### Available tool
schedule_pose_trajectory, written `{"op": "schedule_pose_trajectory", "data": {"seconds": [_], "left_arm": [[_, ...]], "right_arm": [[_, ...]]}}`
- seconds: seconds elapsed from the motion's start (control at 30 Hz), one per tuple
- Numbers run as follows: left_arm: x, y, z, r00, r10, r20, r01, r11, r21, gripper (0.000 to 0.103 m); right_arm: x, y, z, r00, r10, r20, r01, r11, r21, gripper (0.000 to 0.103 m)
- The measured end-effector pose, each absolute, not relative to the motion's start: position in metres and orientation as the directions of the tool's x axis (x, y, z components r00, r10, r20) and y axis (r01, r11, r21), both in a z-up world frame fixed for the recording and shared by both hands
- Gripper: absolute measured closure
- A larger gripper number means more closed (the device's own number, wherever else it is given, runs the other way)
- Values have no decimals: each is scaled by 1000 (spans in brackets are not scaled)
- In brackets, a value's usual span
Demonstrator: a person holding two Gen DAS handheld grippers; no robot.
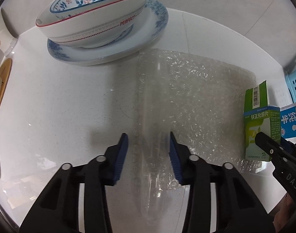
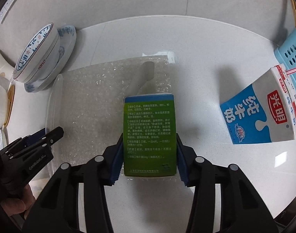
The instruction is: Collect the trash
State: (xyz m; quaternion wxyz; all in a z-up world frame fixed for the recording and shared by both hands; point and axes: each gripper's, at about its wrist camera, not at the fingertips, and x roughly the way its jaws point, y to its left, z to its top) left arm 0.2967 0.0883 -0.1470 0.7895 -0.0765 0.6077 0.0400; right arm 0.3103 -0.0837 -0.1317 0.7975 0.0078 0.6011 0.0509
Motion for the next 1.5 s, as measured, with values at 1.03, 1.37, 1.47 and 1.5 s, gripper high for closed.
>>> {"op": "schedule_pose_trajectory", "data": {"seconds": [1.03, 1.37, 1.47, 1.5], "left_arm": [[226, 86, -96, 341, -49, -939, -159, 981, -109, 78], [183, 51, -76, 373, -97, -923, -133, 979, -157, 78], [169, 40, -69, 381, -115, -917, -123, 977, -174, 78], [165, 35, -68, 382, -118, -916, -120, 977, -176, 78]], "right_arm": [[258, -108, -88, 351, 167, -921, -130, 983, 129, 58], [213, -130, -64, 409, 178, -895, -151, 980, 126, 59], [194, -136, -60, 416, 173, -893, -159, 980, 115, 59], [187, -139, -59, 417, 172, -892, -160, 980, 115, 59]]}}
